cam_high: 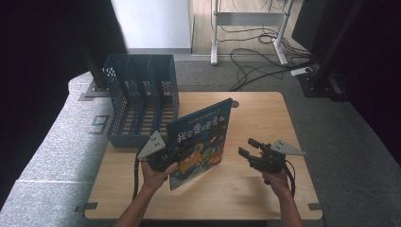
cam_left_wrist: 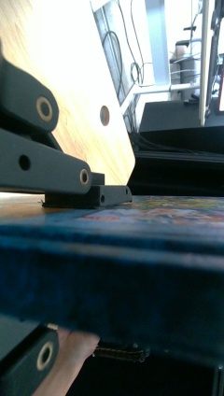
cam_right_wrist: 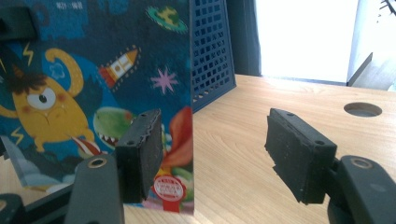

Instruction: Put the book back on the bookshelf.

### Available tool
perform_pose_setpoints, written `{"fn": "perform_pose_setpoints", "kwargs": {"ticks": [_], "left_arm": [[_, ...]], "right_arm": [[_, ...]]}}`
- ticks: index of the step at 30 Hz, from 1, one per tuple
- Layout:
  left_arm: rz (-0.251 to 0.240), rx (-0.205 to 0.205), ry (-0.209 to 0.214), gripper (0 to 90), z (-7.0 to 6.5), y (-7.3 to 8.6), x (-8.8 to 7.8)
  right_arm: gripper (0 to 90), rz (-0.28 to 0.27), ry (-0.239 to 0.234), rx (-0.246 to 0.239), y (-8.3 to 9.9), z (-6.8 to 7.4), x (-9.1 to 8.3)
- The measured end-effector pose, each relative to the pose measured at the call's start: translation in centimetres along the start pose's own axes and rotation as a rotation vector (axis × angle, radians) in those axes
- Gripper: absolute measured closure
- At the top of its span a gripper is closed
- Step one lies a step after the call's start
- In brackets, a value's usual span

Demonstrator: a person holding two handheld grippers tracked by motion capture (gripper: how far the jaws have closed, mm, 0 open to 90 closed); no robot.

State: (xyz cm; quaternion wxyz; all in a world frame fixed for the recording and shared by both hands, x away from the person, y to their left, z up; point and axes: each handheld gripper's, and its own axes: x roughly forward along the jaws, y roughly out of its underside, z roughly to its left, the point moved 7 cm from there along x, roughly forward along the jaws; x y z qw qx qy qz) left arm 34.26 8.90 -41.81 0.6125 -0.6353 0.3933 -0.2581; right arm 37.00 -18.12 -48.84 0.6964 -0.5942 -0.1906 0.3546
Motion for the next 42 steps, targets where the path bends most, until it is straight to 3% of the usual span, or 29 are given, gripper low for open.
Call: {"fn": "perform_pose_setpoints", "kwargs": {"ticks": [14, 17, 25, 42], "left_arm": [[-0.049, -0.005, -0.036, 82.8, 1.3, -2.5, -3.0], [-0.058, -0.004, -0.052, 82.8, 1.7, -2.8, -3.7], [-0.085, -0.023, -0.083, 82.8, 2.6, -3.6, -5.3], [-0.12, -0.033, -0.116, 82.8, 3.5, -4.3, -7.0]], "right_arm": [[35.4, 0.006, 0.013, 0.018, 1.0, -0.5, -0.8], [35.4, 0.006, 0.048, 0.009, 1.2, -0.9, -0.7], [34.8, 0.051, 0.077, 0.003, 2.3, -1.5, -0.6], [34.2, 0.117, 0.106, 0.027, 4.1, -2.3, -0.3]]}}
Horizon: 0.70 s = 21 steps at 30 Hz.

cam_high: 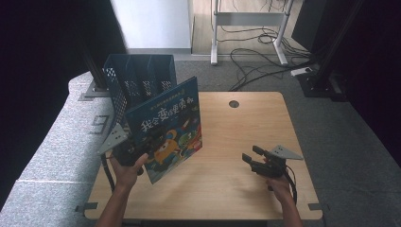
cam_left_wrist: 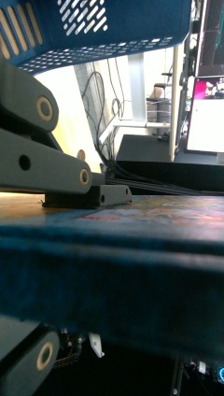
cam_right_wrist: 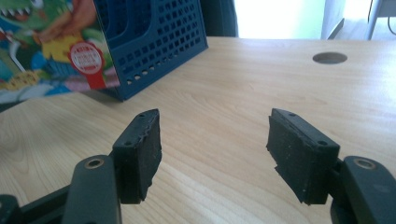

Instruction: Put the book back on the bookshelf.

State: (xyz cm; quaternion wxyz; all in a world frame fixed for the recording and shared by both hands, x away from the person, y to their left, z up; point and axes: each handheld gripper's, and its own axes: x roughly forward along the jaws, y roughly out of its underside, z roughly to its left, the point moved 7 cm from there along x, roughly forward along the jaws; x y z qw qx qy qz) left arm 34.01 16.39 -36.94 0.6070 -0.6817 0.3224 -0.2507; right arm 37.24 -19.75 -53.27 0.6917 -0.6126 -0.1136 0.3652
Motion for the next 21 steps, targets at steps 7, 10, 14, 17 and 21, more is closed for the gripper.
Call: {"fn": "perform_pose_setpoints", "kwargs": {"ticks": [7, 10, 14, 17, 21], "left_arm": [[-0.014, -0.004, -0.026, 82.8, 0.7, -0.7, -0.8], [-0.026, -0.007, -0.036, 82.8, 1.0, -1.1, -1.3], [-0.041, -0.022, -0.049, 82.7, 1.7, -1.7, -2.0], [-0.049, -0.015, -0.061, 82.7, 1.9, -2.2, -2.4], [-0.056, -0.014, -0.068, 82.8, 2.1, -2.6, -2.8]], "right_arm": [[33.8, 0.02, 0.006, -0.006, 0.4, 0.1, 0.3], [33.8, 0.033, 0.01, -0.004, 0.5, 0.0, 0.4], [33.8, 0.037, 0.02, -0.004, 0.6, -0.2, 0.6], [33.7, 0.046, 0.026, -0.002, 0.7, -0.3, 0.6], [33.8, 0.05, 0.035, -0.001, 0.9, -0.5, 0.6]]}}
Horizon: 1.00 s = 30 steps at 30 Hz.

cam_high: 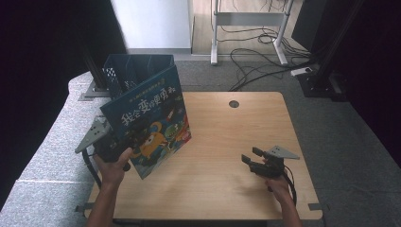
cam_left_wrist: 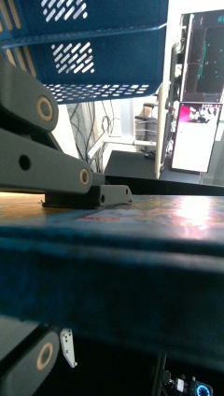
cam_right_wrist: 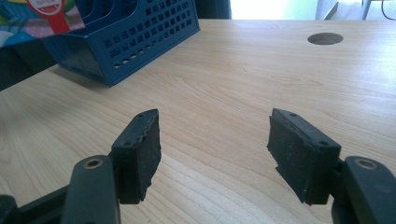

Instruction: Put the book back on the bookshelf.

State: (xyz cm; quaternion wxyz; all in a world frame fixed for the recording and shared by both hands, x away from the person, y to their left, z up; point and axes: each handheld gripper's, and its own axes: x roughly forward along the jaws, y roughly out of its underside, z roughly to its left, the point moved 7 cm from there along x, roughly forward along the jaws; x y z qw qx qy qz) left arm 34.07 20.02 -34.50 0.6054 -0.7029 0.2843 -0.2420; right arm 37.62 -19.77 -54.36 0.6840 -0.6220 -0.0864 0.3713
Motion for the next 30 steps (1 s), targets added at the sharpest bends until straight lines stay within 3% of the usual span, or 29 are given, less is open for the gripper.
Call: {"fn": "perform_pose_setpoints", "kwargs": {"ticks": [14, 30], "left_arm": [[-0.008, -0.002, -0.054, 82.8, 1.7, -0.3, -0.6], [-0.03, -0.018, -0.138, 82.7, 4.7, -1.0, -1.4]], "right_arm": [[33.7, 0.031, 0.04, 0.021, 0.6, -0.9, 0.1], [33.7, 0.065, 0.057, 0.02, 1.1, -1.2, 0.4]]}}
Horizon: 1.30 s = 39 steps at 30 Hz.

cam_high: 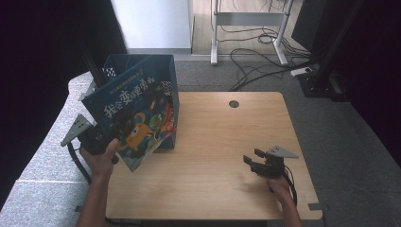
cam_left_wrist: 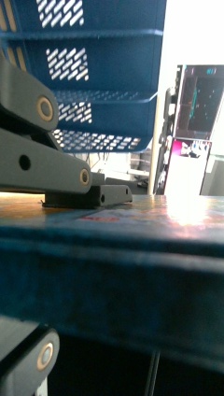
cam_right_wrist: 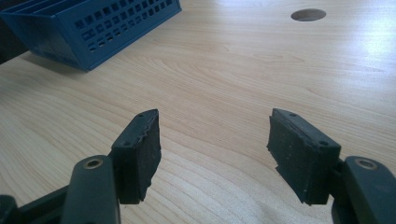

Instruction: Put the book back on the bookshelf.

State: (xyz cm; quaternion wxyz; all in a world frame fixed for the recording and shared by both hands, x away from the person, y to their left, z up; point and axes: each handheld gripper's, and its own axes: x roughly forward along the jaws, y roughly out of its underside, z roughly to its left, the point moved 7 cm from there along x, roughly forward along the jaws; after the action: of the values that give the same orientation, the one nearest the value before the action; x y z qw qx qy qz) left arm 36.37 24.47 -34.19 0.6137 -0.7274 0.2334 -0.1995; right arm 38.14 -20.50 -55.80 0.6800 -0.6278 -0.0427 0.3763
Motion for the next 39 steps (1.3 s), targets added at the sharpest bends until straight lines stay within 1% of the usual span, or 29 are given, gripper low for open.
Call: {"fn": "perform_pose_setpoints", "kwargs": {"ticks": [5, 8, 14, 19, 24, 27, 32, 36, 39], "left_arm": [[-0.006, -0.002, -0.011, 82.7, 0.6, -0.3, 0.0], [-0.015, 0.008, -0.012, 82.7, 0.9, -0.7, 0.1], [-0.012, 0.024, -0.037, 82.7, 1.3, -1.2, 0.6], [-0.018, 0.031, -0.048, 82.7, 1.6, -1.2, 1.2], [-0.011, 0.032, -0.059, 82.7, 1.9, -1.3, 1.7], [-0.017, 0.027, -0.07, 82.7, 2.1, -1.5, 1.9], [-0.03, 0.003, -0.078, 82.8, 2.7, -1.9, 2.2], [-0.038, 0.002, -0.096, 82.7, 3.1, -2.2, 2.5], [-0.031, 0.0, -0.103, 82.7, 3.3, -2.2, 3.0]], "right_arm": [[33.6, 0.008, -0.002, -0.001, 0.1, 0.0, 0.1], [33.6, 0.007, 0.0, 0.0, 0.1, 0.0, 0.1], [33.7, -0.002, 0.024, 0.01, 0.2, -0.4, 0.1], [33.7, 0.001, 0.024, 0.009, 0.3, -0.4, 0.2], [33.7, 0.011, 0.027, 0.005, 0.5, -0.4, 0.3], [33.7, 0.012, 0.026, 0.004, 0.5, -0.4, 0.3], [33.7, 0.013, 0.026, 0.004, 0.5, -0.4, 0.4], [33.7, 0.016, 0.025, 0.001, 0.5, -0.4, 0.4], [33.7, 0.018, 0.025, 0.002, 0.6, -0.4, 0.5]]}}
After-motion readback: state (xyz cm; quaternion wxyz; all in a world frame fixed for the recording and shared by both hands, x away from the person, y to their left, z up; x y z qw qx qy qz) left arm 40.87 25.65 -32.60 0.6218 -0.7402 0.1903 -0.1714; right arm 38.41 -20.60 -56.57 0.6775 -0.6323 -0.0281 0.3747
